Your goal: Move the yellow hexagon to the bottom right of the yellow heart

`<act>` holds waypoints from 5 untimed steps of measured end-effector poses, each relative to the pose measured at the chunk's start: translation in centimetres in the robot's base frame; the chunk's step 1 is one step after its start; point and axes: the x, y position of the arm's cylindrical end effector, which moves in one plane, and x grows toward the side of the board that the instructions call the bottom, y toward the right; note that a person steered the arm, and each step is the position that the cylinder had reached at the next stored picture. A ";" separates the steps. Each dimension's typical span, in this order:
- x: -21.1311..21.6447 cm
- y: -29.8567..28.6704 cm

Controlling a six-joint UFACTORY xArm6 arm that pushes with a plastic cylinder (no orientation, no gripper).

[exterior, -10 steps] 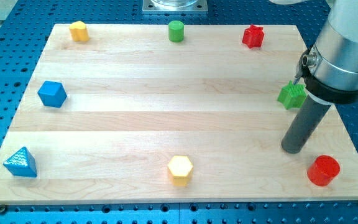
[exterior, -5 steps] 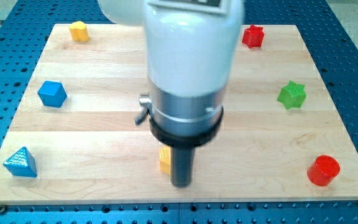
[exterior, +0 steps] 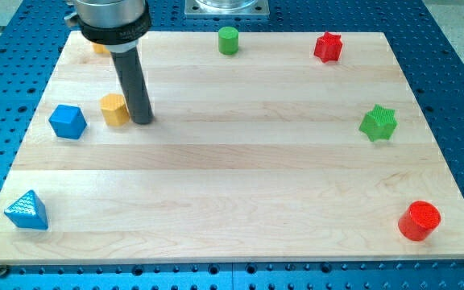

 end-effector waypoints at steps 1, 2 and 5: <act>2.0 -0.5; 1.8 -3.6; -10.3 -5.0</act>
